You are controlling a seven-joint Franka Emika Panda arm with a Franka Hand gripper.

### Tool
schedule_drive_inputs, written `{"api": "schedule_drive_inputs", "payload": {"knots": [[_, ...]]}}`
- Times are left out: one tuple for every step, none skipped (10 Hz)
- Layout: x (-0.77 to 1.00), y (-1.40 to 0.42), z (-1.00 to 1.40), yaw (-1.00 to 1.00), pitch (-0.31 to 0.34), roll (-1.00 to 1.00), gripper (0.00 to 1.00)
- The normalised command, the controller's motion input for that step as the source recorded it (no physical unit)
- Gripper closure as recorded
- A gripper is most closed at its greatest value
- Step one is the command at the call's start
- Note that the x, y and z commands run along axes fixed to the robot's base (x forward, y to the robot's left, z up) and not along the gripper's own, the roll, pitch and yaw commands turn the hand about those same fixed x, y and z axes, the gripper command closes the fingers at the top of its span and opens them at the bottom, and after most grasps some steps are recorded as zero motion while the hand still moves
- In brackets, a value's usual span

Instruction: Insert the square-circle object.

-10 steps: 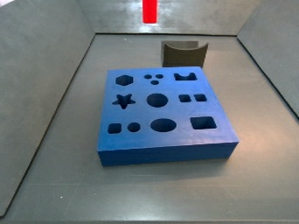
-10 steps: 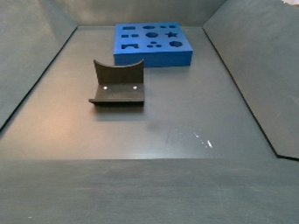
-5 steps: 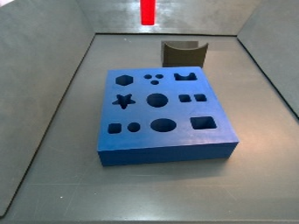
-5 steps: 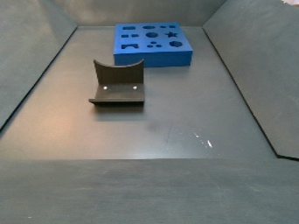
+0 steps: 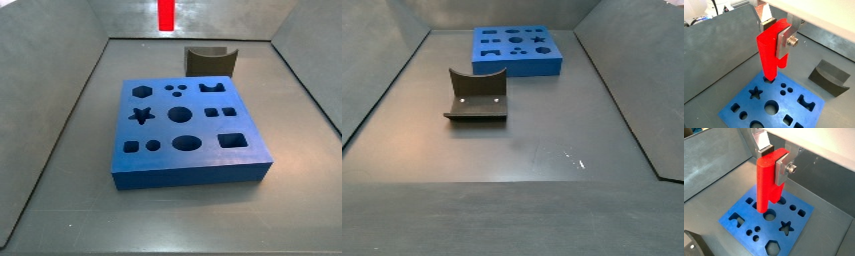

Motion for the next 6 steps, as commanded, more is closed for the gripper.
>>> {"api": "schedule_drive_inputs", "payload": {"knots": [[-0.09, 0.00, 0.00, 0.00, 0.001, 0.00, 1.00], [-0.07, 0.00, 0.00, 0.00, 0.016, 0.00, 1.00], [-0.05, 0.05, -0.02, 0.00, 0.041, 0.01, 1.00], [-0.09, 0.01, 0.00, 0.00, 0.024, 0.00, 1.00], [-0.15, 0.00, 0.00, -0.03, 0.000, 0.00, 1.00], [-0.05, 0.05, -0.02, 0.00, 0.041, 0.01, 1.00]]}}
